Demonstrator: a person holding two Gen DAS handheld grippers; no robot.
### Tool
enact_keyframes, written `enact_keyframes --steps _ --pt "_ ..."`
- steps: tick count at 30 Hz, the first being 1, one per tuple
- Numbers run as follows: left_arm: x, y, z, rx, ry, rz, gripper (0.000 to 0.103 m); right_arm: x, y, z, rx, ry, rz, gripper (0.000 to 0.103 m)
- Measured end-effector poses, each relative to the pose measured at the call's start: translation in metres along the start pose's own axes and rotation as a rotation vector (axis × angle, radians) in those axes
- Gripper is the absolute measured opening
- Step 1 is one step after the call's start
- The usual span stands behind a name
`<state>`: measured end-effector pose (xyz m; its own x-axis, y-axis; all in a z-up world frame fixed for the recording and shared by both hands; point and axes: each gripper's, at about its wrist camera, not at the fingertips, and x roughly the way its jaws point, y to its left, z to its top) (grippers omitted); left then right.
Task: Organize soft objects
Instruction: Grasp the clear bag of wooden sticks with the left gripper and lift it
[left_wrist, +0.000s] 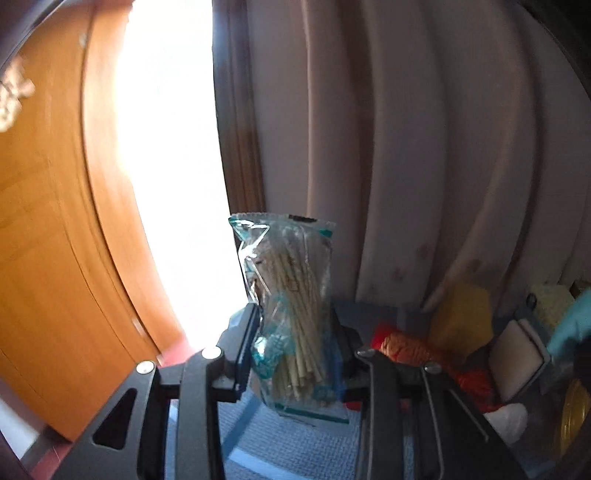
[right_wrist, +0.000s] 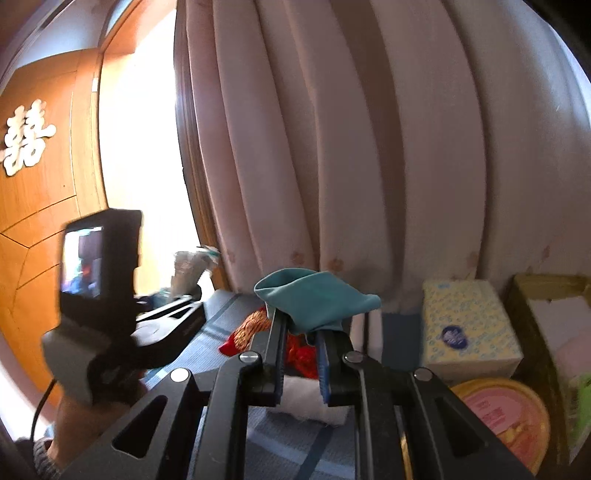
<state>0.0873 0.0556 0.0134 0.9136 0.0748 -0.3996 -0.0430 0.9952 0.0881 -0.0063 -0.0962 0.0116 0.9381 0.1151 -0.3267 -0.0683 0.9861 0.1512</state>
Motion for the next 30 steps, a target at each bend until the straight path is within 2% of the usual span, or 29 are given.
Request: enact_keyframes --steps 2,5,16,20,30 --pt "-0.014 -0.004 -0.002 0.008 -0.049 0.018 0.033 -0.003 0.003 0.000 -0.012 -0.024 -0.021 0.016" --pt "-0.027 -0.006 -0.006 0.011 -0.076 0.003 0.033 -0.004 0.005 -0.001 -0.032 -0.034 -0.050 0.016" --pt "-0.035 -0.004 -0.007 -0.032 -0.076 -0.019 0.033 -0.006 0.006 -0.001 -0.044 -0.040 -0.082 0.016" --pt "-0.024 0.009 0.000 -0.038 -0.078 -0.021 0.033 -0.005 0.004 0.000 -0.044 -0.041 -0.083 0.016" --pt "-0.027 0.009 -0.010 -0.054 -0.110 -0.040 0.033 -0.013 0.003 -0.001 -0.045 -0.055 -0.082 0.016"
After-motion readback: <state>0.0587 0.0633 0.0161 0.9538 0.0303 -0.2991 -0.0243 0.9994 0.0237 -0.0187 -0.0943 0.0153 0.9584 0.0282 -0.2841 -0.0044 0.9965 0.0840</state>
